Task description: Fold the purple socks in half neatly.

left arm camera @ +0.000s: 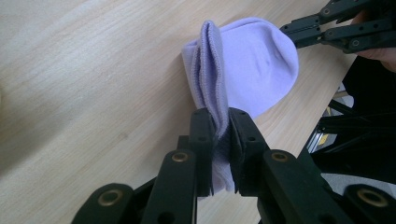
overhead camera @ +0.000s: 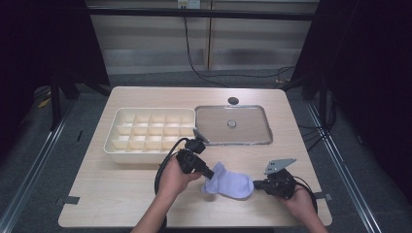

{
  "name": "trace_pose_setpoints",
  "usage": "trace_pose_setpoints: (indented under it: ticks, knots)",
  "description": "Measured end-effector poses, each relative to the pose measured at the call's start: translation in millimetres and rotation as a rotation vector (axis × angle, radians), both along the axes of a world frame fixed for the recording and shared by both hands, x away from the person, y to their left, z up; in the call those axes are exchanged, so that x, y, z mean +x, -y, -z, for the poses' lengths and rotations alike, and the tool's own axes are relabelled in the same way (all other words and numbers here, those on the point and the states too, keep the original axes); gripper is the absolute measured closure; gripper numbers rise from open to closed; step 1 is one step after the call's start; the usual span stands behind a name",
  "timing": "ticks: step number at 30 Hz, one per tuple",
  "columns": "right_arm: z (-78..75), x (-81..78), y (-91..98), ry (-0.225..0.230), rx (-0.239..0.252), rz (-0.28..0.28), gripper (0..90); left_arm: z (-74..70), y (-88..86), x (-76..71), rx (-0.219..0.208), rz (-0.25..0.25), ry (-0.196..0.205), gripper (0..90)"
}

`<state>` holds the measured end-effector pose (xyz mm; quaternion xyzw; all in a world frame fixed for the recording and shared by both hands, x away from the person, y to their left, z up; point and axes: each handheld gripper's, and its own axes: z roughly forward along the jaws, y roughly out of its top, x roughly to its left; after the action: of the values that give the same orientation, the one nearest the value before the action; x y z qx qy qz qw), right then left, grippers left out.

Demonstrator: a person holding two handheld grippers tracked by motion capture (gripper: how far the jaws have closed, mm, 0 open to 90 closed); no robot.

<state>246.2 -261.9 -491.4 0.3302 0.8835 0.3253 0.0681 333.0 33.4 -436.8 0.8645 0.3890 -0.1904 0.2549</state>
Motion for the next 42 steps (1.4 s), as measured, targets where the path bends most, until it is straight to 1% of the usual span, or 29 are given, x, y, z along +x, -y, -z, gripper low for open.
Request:
trace_pose_setpoints:
  ticks: [3,5,7,8,10,11,12,14,15,17,18,19,20,21,22,23,24,25,27,28,30,31,33,34,36,38,40,41,42]
  knots:
    - [-0.2,-0.5,-1.8,0.003,-0.006,-0.004,89.6,-1.5,1.2,0.7,0.003,0.017,0.001,80.7]
    - [-0.6,-1.0,-2.7,-0.001,-0.008,-0.009,89.7,-2.2,2.3,0.3,-0.002,0.003,-0.001,80.7]
    - [-0.6,-1.5,-4.1,-0.001,-0.008,-0.01,89.8,-3.4,3.1,0.4,-0.004,0.007,0.003,80.7]
    - [-0.3,-1.4,-4.7,0.006,-0.008,-0.014,89.8,-4.8,3.3,0.9,0.005,0.021,0.003,80.7]
    - [-0.1,-1.4,-6.2,0.006,-0.004,-0.025,89.8,-6.0,5.7,-0.3,-0.005,0.009,0.003,80.8]
    - [-0.3,-1.6,-7.0,0.004,-0.004,-0.026,89.8,-6.3,7.9,-1.7,-0.012,-0.014,0.0,80.8]
    - [-0.6,-2.2,-7.9,-0.002,-0.003,-0.02,89.8,-6.7,7.5,-0.7,-0.002,0.011,0.007,80.7]
    - [-0.7,-2.4,-8.3,-0.004,-0.004,-0.025,89.8,-7.5,9.6,-1.2,0.014,0.017,0.013,80.8]
    - [-0.6,-2.3,-8.5,0.0,-0.006,-0.026,89.8,-7.4,11.5,-2.2,-0.003,-0.002,0.007,80.8]
    - [-0.7,-2.3,-8.3,-0.003,-0.005,-0.027,89.8,-8.2,13.5,-1.7,0.008,0.018,0.008,80.8]
    - [-0.4,-2.3,-8.3,-0.005,-0.001,-0.021,89.7,-7.8,15.6,-2.5,-0.005,0.005,0.006,80.8]
    - [-0.2,-2.1,-8.2,-0.003,0.001,-0.022,89.7,-8.0,16.3,-2.2,-0.001,0.017,0.009,80.8]
    - [-0.3,-2.3,-8.2,-0.005,0.002,-0.021,89.7,-7.6,18.9,-3.8,-0.011,-0.003,0.003,80.8]
    - [-0.3,-2.4,-8.3,-0.005,0.001,-0.02,89.7,-7.7,18.5,-2.7,-0.001,0.023,0.006,80.8]
    - [-0.3,-2.5,-8.3,-0.005,0.0,-0.02,89.7,-7.4,20.2,-3.4,-0.009,0.014,0.002,80.8]
    - [-0.4,-2.6,-8.3,-0.005,0.0,-0.02,89.7,-7.1,21.0,-3.3,-0.004,0.022,0.003,80.8]
    - [-0.4,-2.4,-8.3,-0.003,-0.001,-0.023,89.7,-7.3,20.7,-2.3,0.006,0.042,0.002,80.8]
    - [-0.4,-2.4,-8.3,-0.002,-0.001,-0.024,89.7,-6.6,23.3,-4.2,-0.011,0.003,-0.002,80.8]
    - [-0.5,-2.5,-8.2,-0.001,-0.004,-0.027,89.7,-6.6,23.7,-3.0,-0.004,0.033,-0.001,80.8]
    - [-0.4,-2.5,-8.3,0.001,-0.004,-0.028,89.7,-6.2,25.5,-4.0,-0.007,0.022,-0.004,80.8]
    - [-0.3,-2.7,-8.9,0.0,0.0,-0.029,89.7,-5.9,26.4,-3.3,-0.003,0.043,0.002,80.8]
    - [-0.3,-2.5,-9.4,0.007,0.0,-0.028,89.7,-5.7,28.2,-4.6,-0.013,0.023,-0.003,80.8]
    - [-0.1,-2.9,-10.6,0.008,-0.005,-0.034,89.7,-5.6,29.8,-5.5,-0.014,0.014,-0.006,80.8]
    - [0.0,-3.2,-11.5,0.009,-0.003,-0.032,89.7,-5.4,28.3,-3.7,-0.002,0.054,0.002,80.8]
    - [-0.3,-3.5,-12.7,0.005,-0.002,-0.031,89.7,-5.4,30.1,-5.3,-0.011,0.033,-0.003,80.8]
    - [0.0,-3.0,-13.5,0.009,-0.002,-0.038,89.7,-5.4,30.7,-5.7,-0.009,0.033,-0.003,80.8]
    - [0.2,-2.9,-14.2,0.006,0.003,-0.039,89.7,-5.2,30.5,-4.7,-0.004,0.056,0.002,80.8]
    - [0.1,-3.0,-14.8,0.005,0.004,-0.036,89.7,-4.9,32.0,-5.8,-0.011,0.035,-0.003,80.8]
    - [0.0,-3.0,-15.2,0.006,0.003,-0.036,89.6,-4.7,32.6,-5.9,-0.011,0.037,-0.007,80.8]
